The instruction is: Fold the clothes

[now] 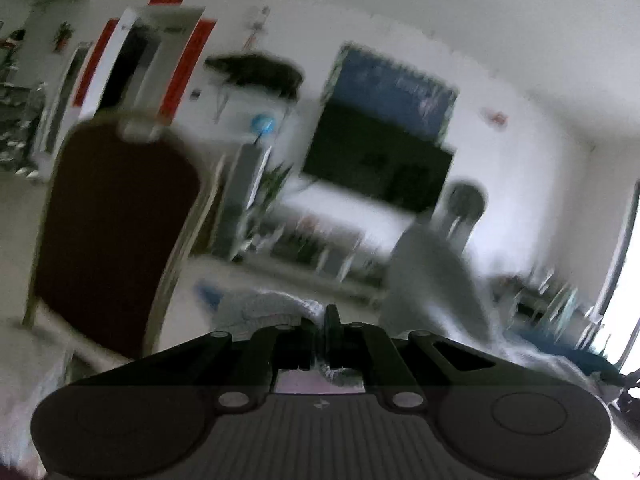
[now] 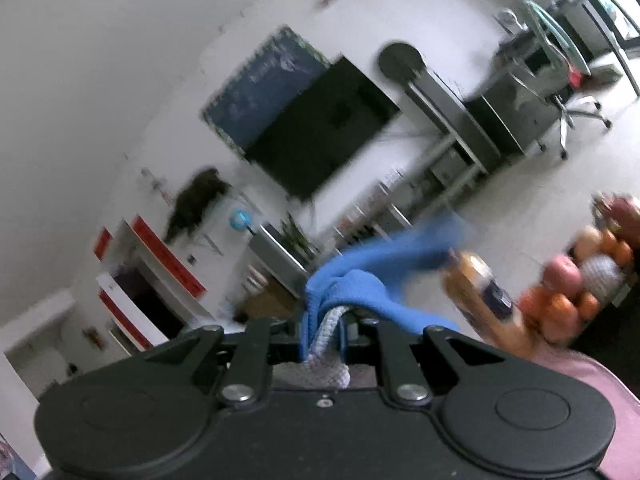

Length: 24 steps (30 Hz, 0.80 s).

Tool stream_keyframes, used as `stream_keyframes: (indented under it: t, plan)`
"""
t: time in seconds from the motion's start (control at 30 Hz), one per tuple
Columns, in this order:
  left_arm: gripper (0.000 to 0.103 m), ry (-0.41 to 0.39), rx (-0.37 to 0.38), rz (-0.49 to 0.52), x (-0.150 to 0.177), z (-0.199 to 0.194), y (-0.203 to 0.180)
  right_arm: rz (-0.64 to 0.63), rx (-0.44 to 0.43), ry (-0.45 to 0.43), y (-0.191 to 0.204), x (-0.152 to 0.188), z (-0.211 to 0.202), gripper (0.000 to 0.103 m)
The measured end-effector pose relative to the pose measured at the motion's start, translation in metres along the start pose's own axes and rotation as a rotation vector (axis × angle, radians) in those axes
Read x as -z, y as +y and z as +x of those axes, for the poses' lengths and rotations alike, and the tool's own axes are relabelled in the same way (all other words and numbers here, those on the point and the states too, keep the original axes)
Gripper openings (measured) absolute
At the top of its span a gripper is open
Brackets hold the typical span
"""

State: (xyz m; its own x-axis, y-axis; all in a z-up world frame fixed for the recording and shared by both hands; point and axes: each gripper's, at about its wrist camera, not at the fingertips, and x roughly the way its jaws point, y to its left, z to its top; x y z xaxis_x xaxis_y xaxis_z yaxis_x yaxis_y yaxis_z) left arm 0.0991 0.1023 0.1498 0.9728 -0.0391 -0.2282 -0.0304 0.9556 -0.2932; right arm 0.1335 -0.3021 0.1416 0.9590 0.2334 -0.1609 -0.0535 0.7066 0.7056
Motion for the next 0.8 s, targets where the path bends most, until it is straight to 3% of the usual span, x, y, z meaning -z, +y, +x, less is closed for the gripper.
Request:
stream_keyframes:
  t: [0.17,0.3,0.37,0.47,0.6,0.7,0.8]
  plan:
    - [0.004,0.323,-0.131,-0.025,0.16,0.065,0.025,0.041,0.2,0.195,-0.112,0.087,0.051,0.014]
    - [0.004,0.53,-0.235,0.024,0.246,0.095,0.042,0.065,0.383,0.392,-0.194,0.157,0.084,0.014]
    - [0.004,0.536,-0.25,0.046,0.251,0.09,0.043,0.118,0.484,0.474,-0.215,0.173,0.084,0.014]
    - [0.009,0.521,-0.232,0.019,0.243,0.08,0.047,0.104,0.464,0.468,-0.21,0.172,0.078,0.014]
    - [0.032,0.56,-0.206,-0.063,0.235,0.071,0.053,0.105,0.457,0.469,-0.206,0.174,0.073,0.019]
    - [0.036,0.589,-0.183,-0.135,0.227,0.065,0.058,0.096,0.457,0.48,-0.202,0.173,0.071,0.027]
    - [0.042,0.57,-0.176,-0.197,0.221,0.063,0.071,0.171,0.435,0.485,-0.213,0.169,0.066,0.05]
